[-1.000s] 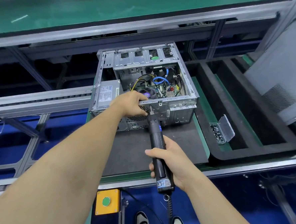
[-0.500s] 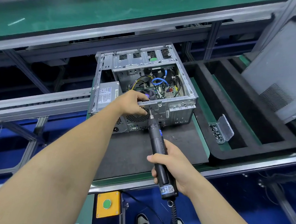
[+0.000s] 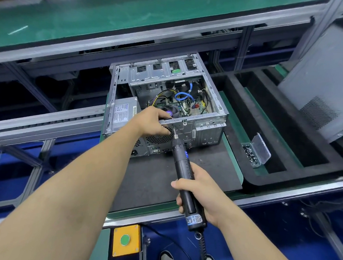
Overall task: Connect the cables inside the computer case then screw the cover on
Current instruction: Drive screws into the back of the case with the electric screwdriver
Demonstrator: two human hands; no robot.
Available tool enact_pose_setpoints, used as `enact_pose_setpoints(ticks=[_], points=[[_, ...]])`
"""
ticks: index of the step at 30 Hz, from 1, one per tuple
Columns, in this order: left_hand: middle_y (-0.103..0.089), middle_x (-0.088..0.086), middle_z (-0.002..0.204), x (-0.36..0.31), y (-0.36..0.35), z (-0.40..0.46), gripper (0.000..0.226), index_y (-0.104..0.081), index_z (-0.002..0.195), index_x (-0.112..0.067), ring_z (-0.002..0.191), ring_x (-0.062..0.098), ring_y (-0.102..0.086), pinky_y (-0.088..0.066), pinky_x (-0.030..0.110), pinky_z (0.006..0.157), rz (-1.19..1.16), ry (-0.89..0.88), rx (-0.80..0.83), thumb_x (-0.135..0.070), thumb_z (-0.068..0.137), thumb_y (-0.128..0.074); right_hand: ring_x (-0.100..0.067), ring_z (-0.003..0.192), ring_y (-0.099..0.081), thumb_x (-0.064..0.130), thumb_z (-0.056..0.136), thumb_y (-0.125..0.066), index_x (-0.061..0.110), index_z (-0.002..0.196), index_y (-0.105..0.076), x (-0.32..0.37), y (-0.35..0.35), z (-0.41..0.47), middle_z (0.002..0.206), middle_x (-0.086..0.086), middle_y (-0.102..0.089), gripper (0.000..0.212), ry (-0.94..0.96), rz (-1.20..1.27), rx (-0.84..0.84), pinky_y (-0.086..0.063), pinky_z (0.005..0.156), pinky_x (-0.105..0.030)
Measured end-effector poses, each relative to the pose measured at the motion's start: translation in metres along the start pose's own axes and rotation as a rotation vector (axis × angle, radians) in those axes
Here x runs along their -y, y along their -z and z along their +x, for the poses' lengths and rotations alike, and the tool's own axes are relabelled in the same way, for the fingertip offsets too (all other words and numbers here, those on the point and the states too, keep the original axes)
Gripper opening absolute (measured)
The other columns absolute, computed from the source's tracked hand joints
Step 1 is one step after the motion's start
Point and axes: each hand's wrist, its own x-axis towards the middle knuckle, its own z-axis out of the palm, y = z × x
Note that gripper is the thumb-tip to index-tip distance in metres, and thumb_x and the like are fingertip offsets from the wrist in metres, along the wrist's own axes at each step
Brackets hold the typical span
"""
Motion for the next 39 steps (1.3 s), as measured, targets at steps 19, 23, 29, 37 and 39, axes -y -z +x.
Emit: enact_pose_setpoints(ticks=[19,23,29,37,39], points=[[-0.073,-0.015,0.090,-0.001,0.000,-0.002,0.034,-0.076,0.102,-0.034,0.088,0.014,-0.068,-0.056,0.038,0.087,0.030,0.000,0.005,-0.032,0.069,-0.085,-0.027,0.057,-0.058,0.014,0.070,-0.076,0.036,0.096,-0.063,-0.004,0.003,-0.003,0.077,-0.007,-0.057,0.037,0.020,-0.039,0.008,-0.052,0.052,-0.036],[-0.071,-0.014,0.082,-0.002,-0.001,-0.004,0.030,-0.072,0.096,-0.044,0.081,0.015,-0.068,-0.057,0.035,0.077,0.093,0.029,0.023,-0.041,0.067,-0.075,-0.027,0.057,-0.057,0.014,0.071,-0.076,0.033,0.101,-0.061,-0.007,0.003,-0.004,0.080,-0.008,-0.056,0.039,0.007,-0.048,0.010,-0.052,0.051,-0.034],[-0.064,-0.016,0.077,-0.004,-0.012,-0.012,0.033,-0.062,0.094,-0.045,0.079,0.017,-0.062,-0.048,0.027,0.067,0.365,0.069,-0.111,-0.054,0.063,-0.056,-0.028,0.057,-0.057,0.013,0.071,-0.076,0.033,0.107,-0.060,-0.012,0.012,-0.003,0.083,-0.010,-0.054,0.045,-0.031,-0.070,0.003,-0.052,0.051,-0.036],[-0.062,0.000,0.114,-0.003,-0.062,-0.058,0.041,-0.062,0.118,-0.022,0.106,0.022,-0.051,-0.036,0.037,0.091,0.310,-0.179,-0.847,-0.028,0.078,-0.062,-0.028,0.057,-0.058,0.013,0.073,-0.076,0.034,0.122,-0.055,-0.018,0.034,0.003,0.095,-0.014,-0.058,0.058,-0.111,-0.184,0.016,-0.052,0.052,-0.036],[-0.063,-0.005,0.092,-0.005,-0.095,-0.077,0.017,-0.061,0.099,-0.027,0.085,0.019,-0.053,-0.040,0.030,0.076,-0.059,-0.086,-0.913,-0.022,0.083,-0.057,-0.028,0.057,-0.058,0.014,0.075,-0.076,0.034,0.126,-0.052,-0.019,0.039,0.004,0.096,-0.014,-0.060,0.060,-0.129,-0.235,0.026,-0.052,0.052,-0.036]])
